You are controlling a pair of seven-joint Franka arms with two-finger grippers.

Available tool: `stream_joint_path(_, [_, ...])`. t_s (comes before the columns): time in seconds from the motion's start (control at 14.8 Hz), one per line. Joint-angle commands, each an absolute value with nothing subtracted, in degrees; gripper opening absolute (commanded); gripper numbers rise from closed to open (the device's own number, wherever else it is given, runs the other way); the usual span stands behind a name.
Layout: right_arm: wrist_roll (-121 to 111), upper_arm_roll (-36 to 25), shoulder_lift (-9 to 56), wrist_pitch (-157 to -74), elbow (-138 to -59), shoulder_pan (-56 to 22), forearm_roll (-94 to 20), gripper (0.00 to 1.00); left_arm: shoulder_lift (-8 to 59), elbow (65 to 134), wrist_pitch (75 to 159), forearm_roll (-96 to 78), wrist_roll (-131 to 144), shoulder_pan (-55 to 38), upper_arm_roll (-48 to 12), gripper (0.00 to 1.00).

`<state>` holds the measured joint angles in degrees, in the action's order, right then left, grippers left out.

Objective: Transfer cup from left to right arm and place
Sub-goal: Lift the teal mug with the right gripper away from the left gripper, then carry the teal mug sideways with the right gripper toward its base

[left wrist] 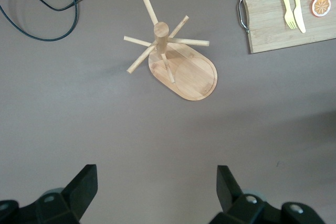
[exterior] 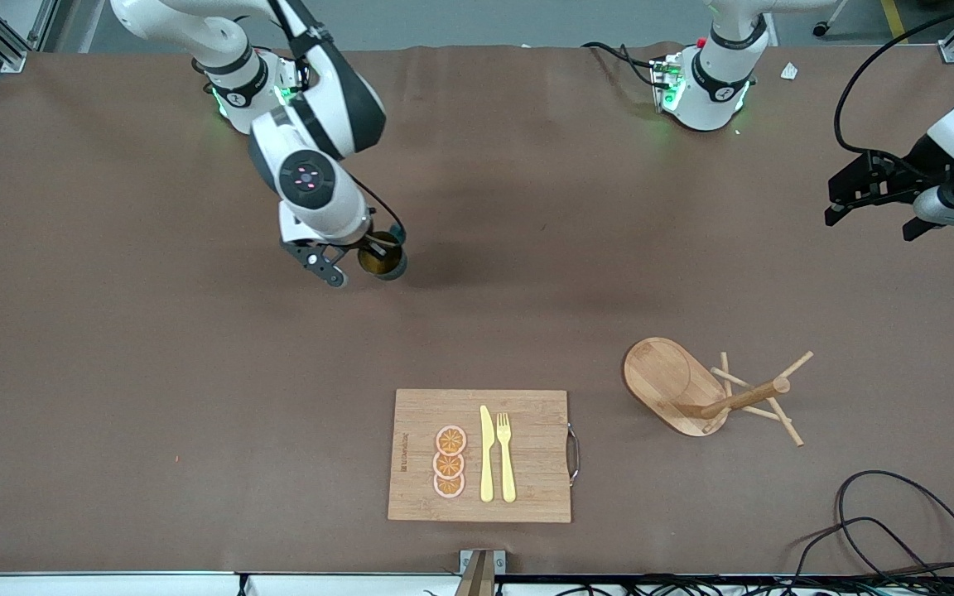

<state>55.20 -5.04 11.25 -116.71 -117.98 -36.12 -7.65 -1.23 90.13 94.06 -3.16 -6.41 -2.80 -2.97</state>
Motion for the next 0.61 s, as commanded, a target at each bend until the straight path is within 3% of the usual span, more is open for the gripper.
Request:
stream_joint_path(0.0, [32.27,-4.48,4.93,-117.42,-125.32,-29.74,-7.56,0.0,-1.41,90.26,94.31,-1.85,-6.15,-2.2,-2.99,1.0])
stream_joint_path(0.54, [-16.02,-4.48,4.48,-119.26,-126.91,-12.16,-1.23,0.0,-1.41,90.18,93.96,-0.97,-3.35,-1.67,-3.43,1.0])
